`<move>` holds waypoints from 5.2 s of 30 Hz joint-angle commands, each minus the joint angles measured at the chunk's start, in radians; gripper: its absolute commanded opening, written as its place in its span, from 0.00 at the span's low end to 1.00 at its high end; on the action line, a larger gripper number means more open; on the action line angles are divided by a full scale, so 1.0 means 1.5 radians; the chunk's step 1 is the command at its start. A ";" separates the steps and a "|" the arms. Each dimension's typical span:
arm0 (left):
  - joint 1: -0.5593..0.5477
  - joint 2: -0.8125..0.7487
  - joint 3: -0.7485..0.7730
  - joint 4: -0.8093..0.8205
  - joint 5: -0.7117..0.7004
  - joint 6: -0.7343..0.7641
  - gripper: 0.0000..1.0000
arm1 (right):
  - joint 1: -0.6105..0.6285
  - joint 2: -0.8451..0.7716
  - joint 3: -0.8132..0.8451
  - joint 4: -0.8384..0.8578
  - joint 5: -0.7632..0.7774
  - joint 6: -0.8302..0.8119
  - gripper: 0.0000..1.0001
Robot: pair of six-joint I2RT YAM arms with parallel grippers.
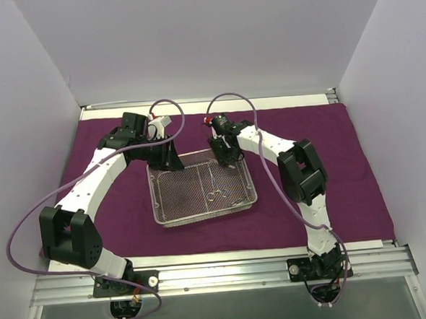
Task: Open and lay out the surgical kit
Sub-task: Pick up the medical item from the container, then place the medical item in the surgical kit.
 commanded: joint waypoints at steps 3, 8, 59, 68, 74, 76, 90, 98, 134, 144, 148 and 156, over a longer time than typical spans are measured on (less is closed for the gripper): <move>-0.002 -0.011 0.011 0.006 0.012 0.010 0.48 | -0.005 0.029 0.002 0.010 0.009 -0.046 0.36; -0.002 -0.014 0.013 -0.004 0.010 0.015 0.48 | -0.003 0.045 0.008 0.008 0.007 -0.055 0.30; -0.001 -0.012 -0.027 0.043 0.009 -0.001 0.47 | -0.233 -0.298 -0.101 0.050 0.254 0.822 0.00; 0.000 -0.027 -0.047 0.049 0.014 -0.003 0.47 | -0.307 -0.185 -0.018 -0.140 0.356 0.958 0.00; 0.000 -0.030 -0.061 0.057 0.035 -0.007 0.47 | -0.353 -0.134 0.004 -0.179 0.375 1.007 0.00; 0.001 -0.026 -0.067 0.059 0.039 -0.005 0.47 | -0.357 -0.110 0.017 -0.192 0.381 1.014 0.00; 0.000 -0.003 -0.021 0.093 0.054 0.004 0.47 | -0.350 -0.214 -0.122 0.193 0.184 0.617 0.00; -0.016 -0.029 -0.004 0.234 0.054 -0.087 0.52 | -0.279 -0.376 -0.222 0.331 -0.134 0.373 0.00; -0.204 0.015 0.075 0.371 -0.124 -0.048 0.55 | 0.004 -0.482 -0.223 0.221 0.002 0.473 0.00; -0.214 0.035 0.081 0.324 -0.170 -0.029 0.51 | 0.005 -0.482 -0.221 0.221 -0.002 0.478 0.00; -0.214 0.023 0.083 0.315 -0.207 -0.012 0.52 | 0.004 -0.484 -0.221 0.215 0.001 0.476 0.00; -0.215 0.037 0.093 0.305 -0.224 0.008 0.53 | 0.004 -0.478 -0.218 0.220 -0.015 0.472 0.00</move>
